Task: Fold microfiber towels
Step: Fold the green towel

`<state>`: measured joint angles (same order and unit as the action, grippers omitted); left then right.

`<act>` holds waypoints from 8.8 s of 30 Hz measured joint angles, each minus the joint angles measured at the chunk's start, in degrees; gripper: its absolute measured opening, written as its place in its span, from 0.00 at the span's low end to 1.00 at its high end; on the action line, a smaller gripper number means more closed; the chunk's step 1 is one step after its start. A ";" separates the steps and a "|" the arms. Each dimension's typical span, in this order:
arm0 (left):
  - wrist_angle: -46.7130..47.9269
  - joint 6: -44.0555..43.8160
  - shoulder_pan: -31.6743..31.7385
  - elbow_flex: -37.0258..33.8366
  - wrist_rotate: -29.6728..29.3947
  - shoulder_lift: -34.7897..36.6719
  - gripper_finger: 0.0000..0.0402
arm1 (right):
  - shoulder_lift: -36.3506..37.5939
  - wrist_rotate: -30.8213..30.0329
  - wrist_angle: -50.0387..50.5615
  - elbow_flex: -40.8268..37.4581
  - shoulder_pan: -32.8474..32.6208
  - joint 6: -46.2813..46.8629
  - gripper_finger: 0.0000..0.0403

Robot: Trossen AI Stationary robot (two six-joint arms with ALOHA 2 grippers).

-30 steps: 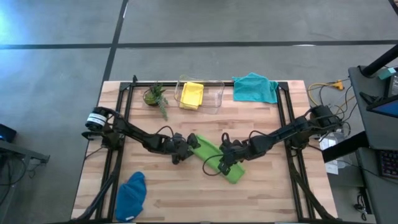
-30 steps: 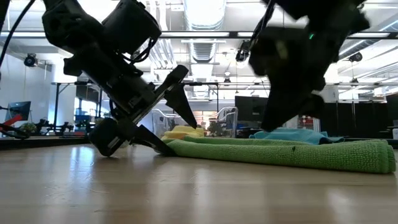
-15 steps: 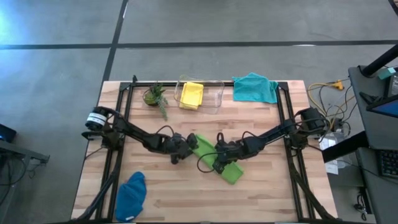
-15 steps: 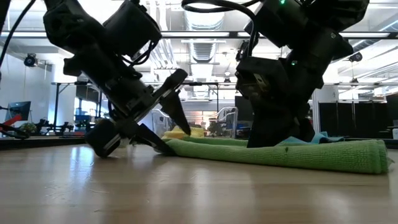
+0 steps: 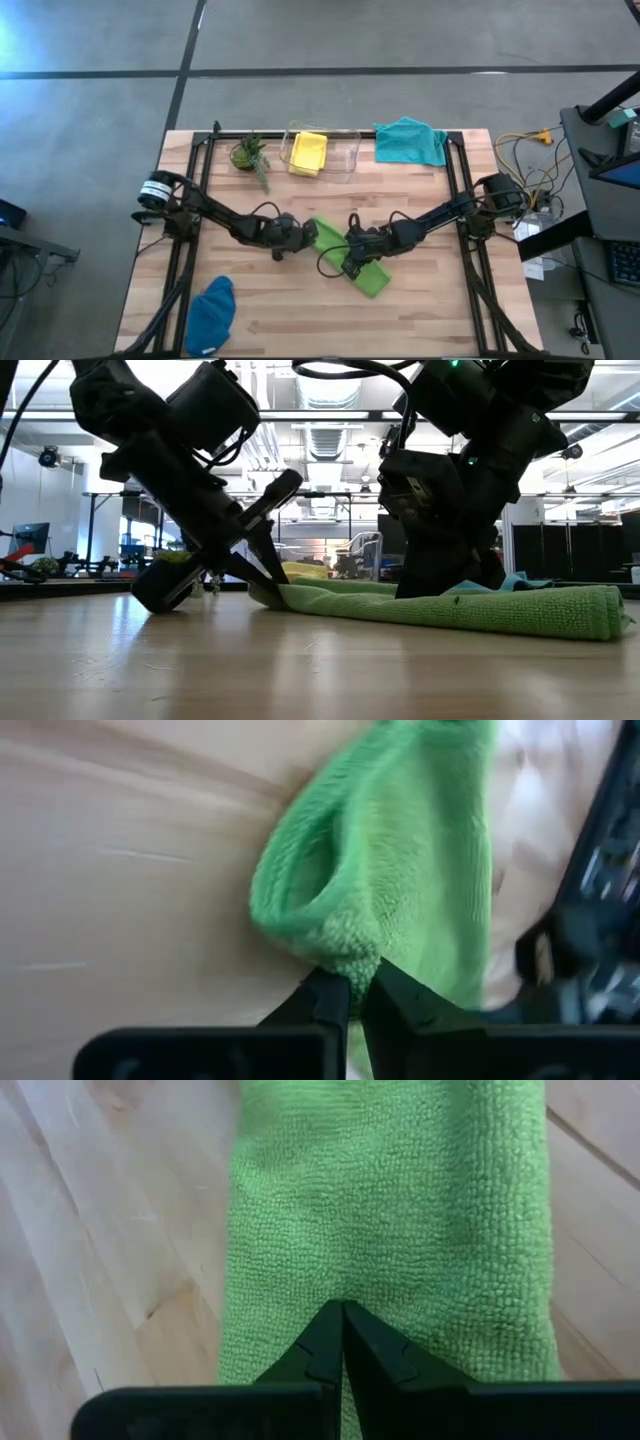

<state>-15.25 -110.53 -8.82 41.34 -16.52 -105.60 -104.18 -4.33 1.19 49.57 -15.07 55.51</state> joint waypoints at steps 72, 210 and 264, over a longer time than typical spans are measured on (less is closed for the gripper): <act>-11.79 137.79 -2.91 9.66 -3.64 2.68 0.00 | 24.94 -13.47 22.52 -3.85 -9.03 20.86 0.02; -11.47 121.53 1.99 13.77 4.00 2.56 0.00 | 11.18 -49.73 37.46 7.22 -17.86 -15.93 0.02; -14.20 121.18 -4.27 14.49 10.70 -7.21 0.00 | 8.02 -28.55 21.92 2.67 -24.00 -5.99 0.02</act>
<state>-29.45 10.65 -13.08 55.83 -5.82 -112.81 -96.16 -32.87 23.11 52.25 -39.07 49.52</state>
